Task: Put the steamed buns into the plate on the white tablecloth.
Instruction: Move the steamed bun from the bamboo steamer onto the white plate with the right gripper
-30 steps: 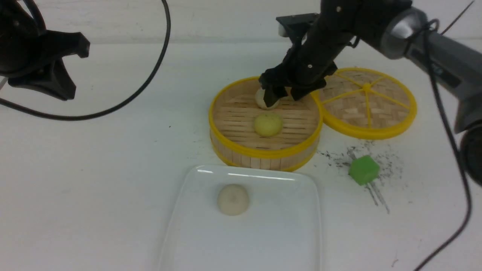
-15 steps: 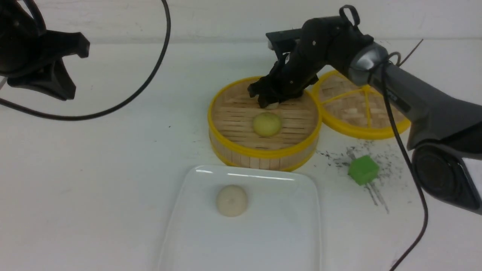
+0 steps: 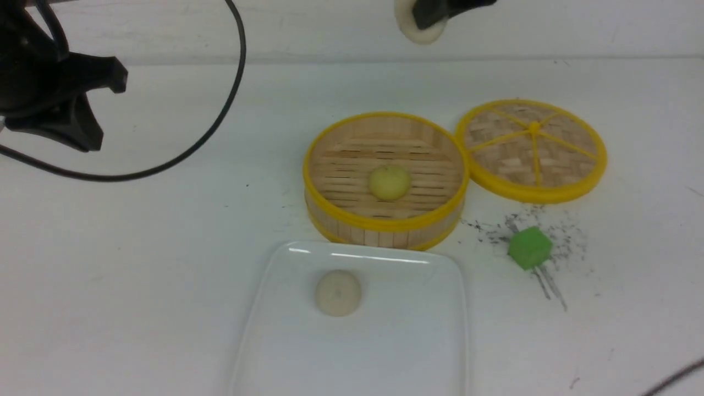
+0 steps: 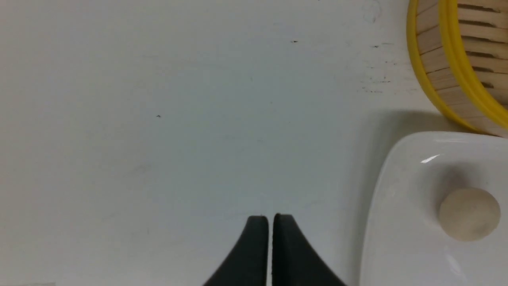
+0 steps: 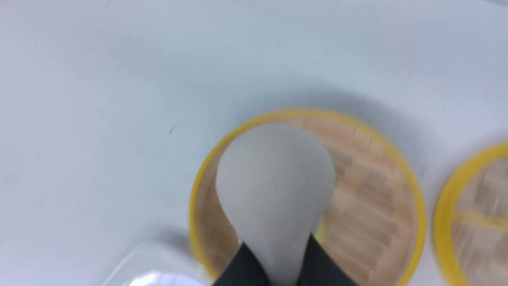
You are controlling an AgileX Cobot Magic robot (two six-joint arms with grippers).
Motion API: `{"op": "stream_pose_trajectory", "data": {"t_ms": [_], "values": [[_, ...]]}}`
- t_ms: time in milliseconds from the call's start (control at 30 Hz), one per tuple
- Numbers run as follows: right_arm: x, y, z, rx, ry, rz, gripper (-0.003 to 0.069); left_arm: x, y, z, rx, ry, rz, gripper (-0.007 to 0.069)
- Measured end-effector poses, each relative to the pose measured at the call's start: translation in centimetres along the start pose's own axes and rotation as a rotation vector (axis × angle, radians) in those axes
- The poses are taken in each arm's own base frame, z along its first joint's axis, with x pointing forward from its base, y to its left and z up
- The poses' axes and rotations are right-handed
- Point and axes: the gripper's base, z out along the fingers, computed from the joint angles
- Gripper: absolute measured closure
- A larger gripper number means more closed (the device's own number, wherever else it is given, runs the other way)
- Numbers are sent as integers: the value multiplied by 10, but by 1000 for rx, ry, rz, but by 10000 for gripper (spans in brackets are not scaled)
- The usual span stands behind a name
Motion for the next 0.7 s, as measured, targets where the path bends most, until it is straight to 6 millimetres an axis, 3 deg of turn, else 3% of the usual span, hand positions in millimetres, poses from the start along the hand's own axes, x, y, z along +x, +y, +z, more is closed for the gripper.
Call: {"op": "stream_pose_trajectory", "data": {"t_ms": [67,100,133,200,300,400,433,467,500,533,667,700], "values": [[38,18,5,-18,146,-15,634,-1,0,4,0,10,-1,581],[42,17,10,-16,167,-11,633,-1,0,4,0,11,-1,580],[77,26,28,-22,310,-20,632,-1,1,6,-3,16,-1,580],[116,34,54,-23,460,-26,627,-2,1,8,-3,22,-2,578],[153,41,85,-16,537,-40,606,-3,2,13,-3,32,-3,574],[170,46,110,-9,534,-62,522,-4,2,17,-4,44,-4,571],[173,46,120,-7,529,-64,452,-4,2,19,-4,47,-4,571],[174,47,122,-7,527,-64,442,-4,2,19,-4,48,-4,571],[175,47,125,-6,527,-66,396,-4,2,19,-4,49,-4,571],[177,46,132,-2,530,-65,298,-4,3,19,-5,49,-4,570],[164,43,131,7,522,-69,81,-4,3,19,-7,49,-3,570],[161,43,130,8,517,-69,71,-4,3,19,-7,49,-3,570]]}}
